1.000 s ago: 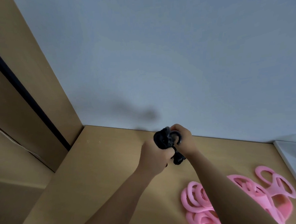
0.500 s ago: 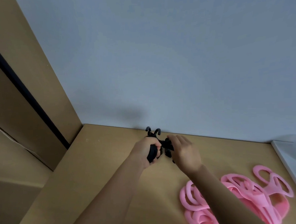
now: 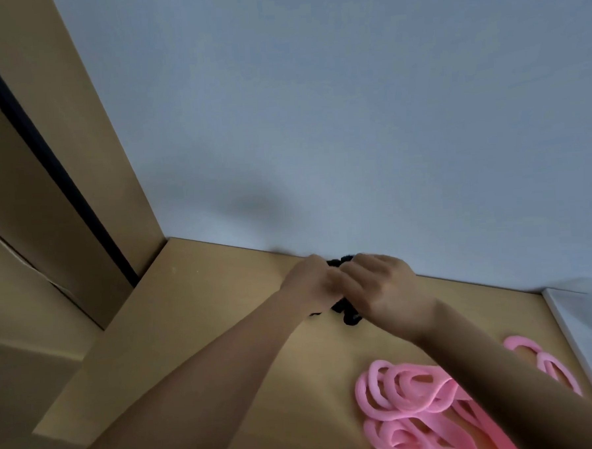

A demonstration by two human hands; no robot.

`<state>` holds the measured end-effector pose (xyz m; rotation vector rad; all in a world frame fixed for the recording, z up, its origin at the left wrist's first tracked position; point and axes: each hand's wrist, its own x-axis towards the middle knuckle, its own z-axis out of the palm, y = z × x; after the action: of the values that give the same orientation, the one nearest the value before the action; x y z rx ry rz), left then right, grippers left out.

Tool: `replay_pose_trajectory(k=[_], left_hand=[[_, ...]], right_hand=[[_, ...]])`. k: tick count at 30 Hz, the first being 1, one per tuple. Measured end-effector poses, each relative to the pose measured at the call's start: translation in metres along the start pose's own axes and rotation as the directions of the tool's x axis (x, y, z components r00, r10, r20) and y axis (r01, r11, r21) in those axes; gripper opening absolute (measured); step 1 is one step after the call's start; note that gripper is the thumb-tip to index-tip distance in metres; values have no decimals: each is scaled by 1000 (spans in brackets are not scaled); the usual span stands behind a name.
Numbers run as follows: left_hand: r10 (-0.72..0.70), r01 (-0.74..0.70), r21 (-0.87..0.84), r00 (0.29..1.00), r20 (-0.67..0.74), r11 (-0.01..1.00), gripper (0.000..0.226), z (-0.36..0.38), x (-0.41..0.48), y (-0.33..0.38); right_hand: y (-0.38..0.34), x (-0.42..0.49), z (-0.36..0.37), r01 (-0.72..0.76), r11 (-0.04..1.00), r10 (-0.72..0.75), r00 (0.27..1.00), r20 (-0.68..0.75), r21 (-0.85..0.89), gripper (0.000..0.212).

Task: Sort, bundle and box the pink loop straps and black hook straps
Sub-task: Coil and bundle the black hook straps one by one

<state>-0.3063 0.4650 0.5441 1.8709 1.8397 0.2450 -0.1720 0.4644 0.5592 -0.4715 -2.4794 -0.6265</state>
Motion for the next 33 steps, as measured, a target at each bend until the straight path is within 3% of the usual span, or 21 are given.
replay_pose_trajectory(k=[2, 4, 7, 11, 13, 14, 16, 17, 19, 22, 26, 30, 33], left_hand=[[60, -63, 196, 998, 23, 979, 30, 0, -7, 6], [75, -90, 308, 995, 58, 947, 23, 3, -5, 6], [107, -141, 433, 989, 103, 890, 16, 6, -9, 2], [118, -151, 449, 988, 101, 881, 14, 4, -13, 5], [145, -165, 468, 986, 79, 868, 9, 3, -12, 5], [166, -179, 480, 984, 68, 859, 9, 5, -11, 3], [212, -198, 475, 977, 25, 857, 12, 9, -9, -6], [220, -196, 450, 976, 0, 871, 16, 11, -10, -11], [221, -186, 398, 974, -44, 898, 20, 15, -12, -21], [282, -233, 339, 954, -104, 912, 21, 25, -16, -31], [450, -346, 361, 854, -260, 866, 29, 33, -22, -43], [462, -333, 377, 822, -333, 865, 43, 37, -20, -51], [450, -320, 358, 809, -380, 877, 42, 35, -17, -55]], right_hand=[[-5, 0, -2, 13, 1000, -13, 999, 43, 0, 24], [-8, -1, 2, -44, 998, 40, 994, 98, 36, 24], [-11, 0, 9, -247, 962, 222, 957, 187, 119, 20], [-8, 2, 21, -540, 823, 494, 834, 245, 179, 25], [-6, 5, 23, -657, 735, 580, 737, 346, 169, 32], [-4, 7, 23, -737, 657, 619, 648, 444, 158, 34], [-1, 7, 28, -884, 428, 664, 448, 599, 187, 31], [-1, 6, 31, -923, 309, 678, 382, 628, 228, 27], [-4, 4, 36, -951, 96, 668, 279, 689, 292, 22], [-1, -1, 38, -941, -152, 558, 170, 812, 301, 35], [-1, -4, 32, -917, -311, 330, 144, 933, 251, 39], [-10, -3, 33, -857, -499, 113, 86, 990, 132, 35], [-18, 0, 37, -717, -670, 174, 104, 979, 195, 30]])
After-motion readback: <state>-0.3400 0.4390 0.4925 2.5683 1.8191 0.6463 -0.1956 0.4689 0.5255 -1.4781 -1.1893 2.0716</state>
